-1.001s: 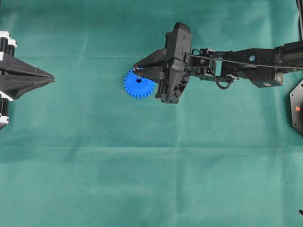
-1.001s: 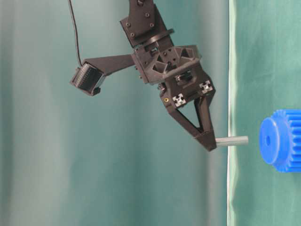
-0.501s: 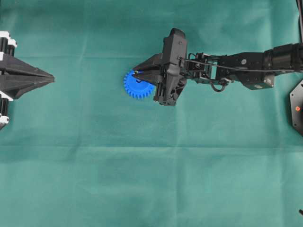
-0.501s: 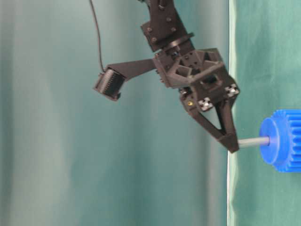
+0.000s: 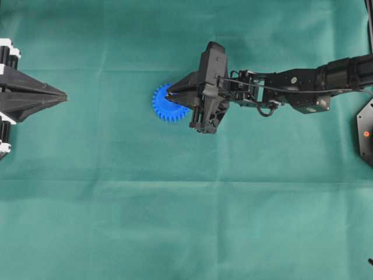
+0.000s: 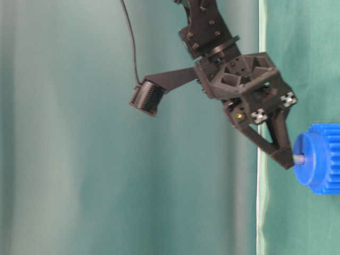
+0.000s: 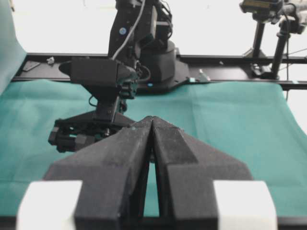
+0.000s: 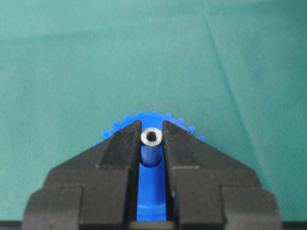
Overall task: Insert the shaft placed at a random location into the center hole of the medium gear at another random location.
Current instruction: 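Lower the shaft into the gear's center hole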
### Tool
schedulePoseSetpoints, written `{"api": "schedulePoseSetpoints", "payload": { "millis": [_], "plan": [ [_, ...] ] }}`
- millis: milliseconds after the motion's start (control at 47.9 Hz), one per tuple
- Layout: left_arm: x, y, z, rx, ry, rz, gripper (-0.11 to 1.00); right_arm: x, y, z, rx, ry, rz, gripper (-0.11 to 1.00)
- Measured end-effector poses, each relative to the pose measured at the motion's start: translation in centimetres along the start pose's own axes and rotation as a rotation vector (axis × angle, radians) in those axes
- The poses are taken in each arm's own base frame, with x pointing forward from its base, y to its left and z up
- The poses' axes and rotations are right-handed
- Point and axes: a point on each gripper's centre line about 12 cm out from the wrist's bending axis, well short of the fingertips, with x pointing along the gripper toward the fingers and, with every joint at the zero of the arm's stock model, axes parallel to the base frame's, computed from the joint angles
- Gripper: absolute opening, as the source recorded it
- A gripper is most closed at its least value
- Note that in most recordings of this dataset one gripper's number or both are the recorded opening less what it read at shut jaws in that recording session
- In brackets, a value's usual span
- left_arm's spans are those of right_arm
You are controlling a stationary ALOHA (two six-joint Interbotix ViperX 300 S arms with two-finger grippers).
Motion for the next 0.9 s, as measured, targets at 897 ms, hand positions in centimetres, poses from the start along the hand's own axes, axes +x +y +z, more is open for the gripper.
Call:
{"api": "schedulePoseSetpoints", "payload": {
  "millis": [897],
  "plan": [
    [0.00,0.00,0.00,0.001,0.000,0.000,0.00,0.35,-0.03,-0.89,0.002,0.023,-0.001,0.40]
  ]
}}
